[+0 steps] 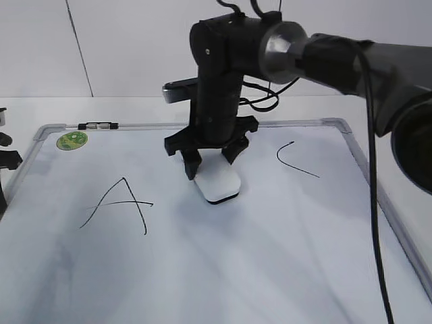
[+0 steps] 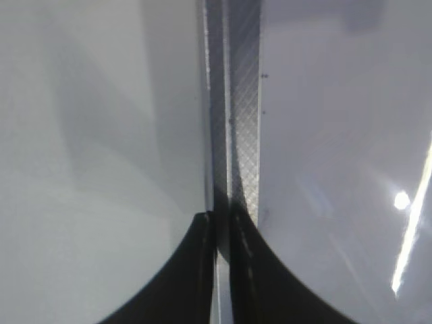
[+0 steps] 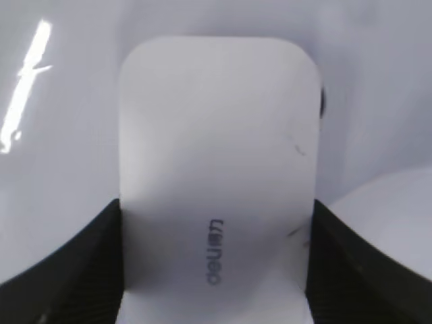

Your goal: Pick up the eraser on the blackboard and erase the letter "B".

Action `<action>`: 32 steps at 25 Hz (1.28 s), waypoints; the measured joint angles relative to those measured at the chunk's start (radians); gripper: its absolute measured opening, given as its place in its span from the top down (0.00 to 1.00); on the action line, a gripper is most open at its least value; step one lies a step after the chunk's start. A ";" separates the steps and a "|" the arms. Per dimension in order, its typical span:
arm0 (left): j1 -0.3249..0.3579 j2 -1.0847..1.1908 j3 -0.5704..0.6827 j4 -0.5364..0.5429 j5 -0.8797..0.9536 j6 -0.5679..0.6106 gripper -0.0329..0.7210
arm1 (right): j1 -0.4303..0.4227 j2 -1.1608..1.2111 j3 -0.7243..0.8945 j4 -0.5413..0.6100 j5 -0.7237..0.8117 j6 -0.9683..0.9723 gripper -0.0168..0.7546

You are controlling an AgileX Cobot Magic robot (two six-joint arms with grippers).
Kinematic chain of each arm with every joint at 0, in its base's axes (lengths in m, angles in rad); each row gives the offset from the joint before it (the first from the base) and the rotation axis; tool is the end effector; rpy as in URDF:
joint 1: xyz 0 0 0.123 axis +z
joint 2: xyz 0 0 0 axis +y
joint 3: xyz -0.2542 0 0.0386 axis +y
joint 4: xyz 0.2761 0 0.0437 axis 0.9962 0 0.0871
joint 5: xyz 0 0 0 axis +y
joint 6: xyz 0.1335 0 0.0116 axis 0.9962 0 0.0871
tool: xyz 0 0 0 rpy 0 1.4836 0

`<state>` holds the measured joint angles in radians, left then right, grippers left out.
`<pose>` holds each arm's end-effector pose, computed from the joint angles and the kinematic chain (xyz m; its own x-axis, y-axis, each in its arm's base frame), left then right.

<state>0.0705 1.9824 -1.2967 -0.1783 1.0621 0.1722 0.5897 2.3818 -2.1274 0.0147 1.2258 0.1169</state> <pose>0.3680 0.0052 0.0676 -0.9975 0.0133 0.0695 0.0020 0.9870 -0.1608 0.4251 0.2867 0.1110 -0.8798 -0.4424 -0.1739 -0.4545 0.8901 0.0350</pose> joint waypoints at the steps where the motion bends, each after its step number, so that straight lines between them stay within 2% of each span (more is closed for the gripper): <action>1: 0.000 0.000 0.000 0.000 0.001 0.000 0.93 | -0.016 0.000 0.000 0.000 0.000 0.000 0.28; 10: -0.002 0.000 0.000 -0.005 0.002 0.000 0.93 | -0.139 0.000 -0.002 0.000 -0.001 0.002 0.28; 18: -0.002 0.000 0.000 -0.008 0.003 0.000 0.93 | -0.137 0.017 -0.044 0.041 0.018 0.000 0.28; 21: -0.002 0.000 0.000 -0.008 0.007 0.000 0.93 | -0.106 0.025 -0.055 0.051 0.018 -0.008 0.28; 32: -0.002 0.000 0.000 -0.006 0.020 0.000 0.93 | 0.097 0.032 -0.059 0.064 0.016 -0.015 0.28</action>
<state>0.0687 1.9829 -1.2967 -0.1843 1.0823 0.1722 0.6868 2.4142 -2.1863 0.0785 1.2419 0.1019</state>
